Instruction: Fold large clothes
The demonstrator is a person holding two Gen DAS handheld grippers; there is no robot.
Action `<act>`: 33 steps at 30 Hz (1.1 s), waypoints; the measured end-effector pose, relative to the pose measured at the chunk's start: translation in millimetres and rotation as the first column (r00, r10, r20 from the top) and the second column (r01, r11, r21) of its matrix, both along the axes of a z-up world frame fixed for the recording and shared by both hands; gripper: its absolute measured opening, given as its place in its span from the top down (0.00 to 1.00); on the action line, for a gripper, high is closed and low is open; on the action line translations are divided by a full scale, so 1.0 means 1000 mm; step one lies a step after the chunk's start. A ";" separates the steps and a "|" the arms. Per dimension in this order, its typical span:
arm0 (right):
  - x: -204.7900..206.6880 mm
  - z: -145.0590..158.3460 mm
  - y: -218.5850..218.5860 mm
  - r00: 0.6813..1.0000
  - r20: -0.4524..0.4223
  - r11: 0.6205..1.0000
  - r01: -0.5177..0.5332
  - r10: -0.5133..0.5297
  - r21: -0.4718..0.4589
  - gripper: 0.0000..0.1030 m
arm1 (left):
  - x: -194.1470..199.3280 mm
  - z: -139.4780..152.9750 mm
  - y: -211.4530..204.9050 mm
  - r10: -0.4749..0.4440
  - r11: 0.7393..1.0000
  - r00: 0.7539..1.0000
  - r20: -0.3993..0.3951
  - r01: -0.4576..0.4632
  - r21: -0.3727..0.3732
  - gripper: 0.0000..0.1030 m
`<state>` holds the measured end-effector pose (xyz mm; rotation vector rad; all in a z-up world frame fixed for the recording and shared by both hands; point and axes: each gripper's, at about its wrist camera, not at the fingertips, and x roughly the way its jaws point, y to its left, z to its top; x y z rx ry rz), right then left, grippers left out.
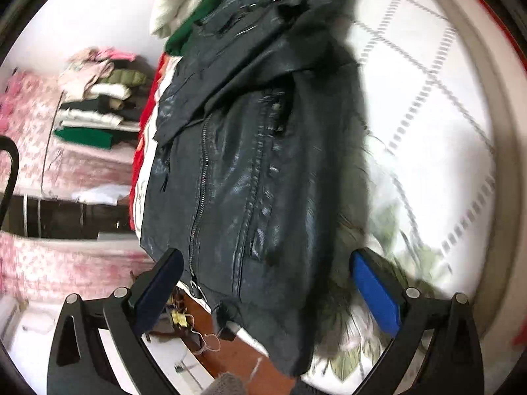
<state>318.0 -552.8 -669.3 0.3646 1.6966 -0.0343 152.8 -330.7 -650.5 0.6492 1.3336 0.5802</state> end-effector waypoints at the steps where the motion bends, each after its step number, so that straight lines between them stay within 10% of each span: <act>1: 0.001 -0.002 0.000 1.000 0.000 1.000 -0.001 0.001 0.003 0.26 | 0.003 0.001 0.005 0.017 1.000 1.000 0.017 -0.017 0.002 0.00; 7: 0.018 -0.015 0.016 1.000 0.015 0.999 -0.028 0.028 0.037 0.26 | 0.020 -0.002 0.038 0.075 0.993 0.995 0.071 -0.081 0.085 0.00; 15: 0.063 -0.030 0.079 0.985 0.166 0.933 -0.105 0.050 0.344 0.26 | 0.025 0.011 0.074 0.158 0.986 0.983 0.091 -0.153 -0.068 0.02; 19: 0.086 -0.055 0.112 0.988 0.155 0.818 -0.078 -0.015 0.570 0.22 | 0.020 0.023 0.082 0.152 0.955 0.984 0.097 -0.121 -0.270 0.61; 25: 0.105 -0.095 0.157 0.997 0.033 0.697 0.021 -0.065 0.717 0.19 | 0.013 0.045 0.089 0.115 0.928 0.983 0.145 -0.054 -0.369 0.89; 28: 0.110 -0.088 0.176 0.996 0.044 0.734 0.023 -0.073 0.679 0.77 | 0.012 0.057 0.098 0.113 0.913 0.980 0.165 -0.036 -0.407 0.91; 33: 0.109 -0.031 0.204 0.990 0.130 0.791 -0.040 -0.050 0.610 0.83 | 0.010 0.086 0.130 0.123 0.873 0.975 0.185 -0.018 -0.488 0.91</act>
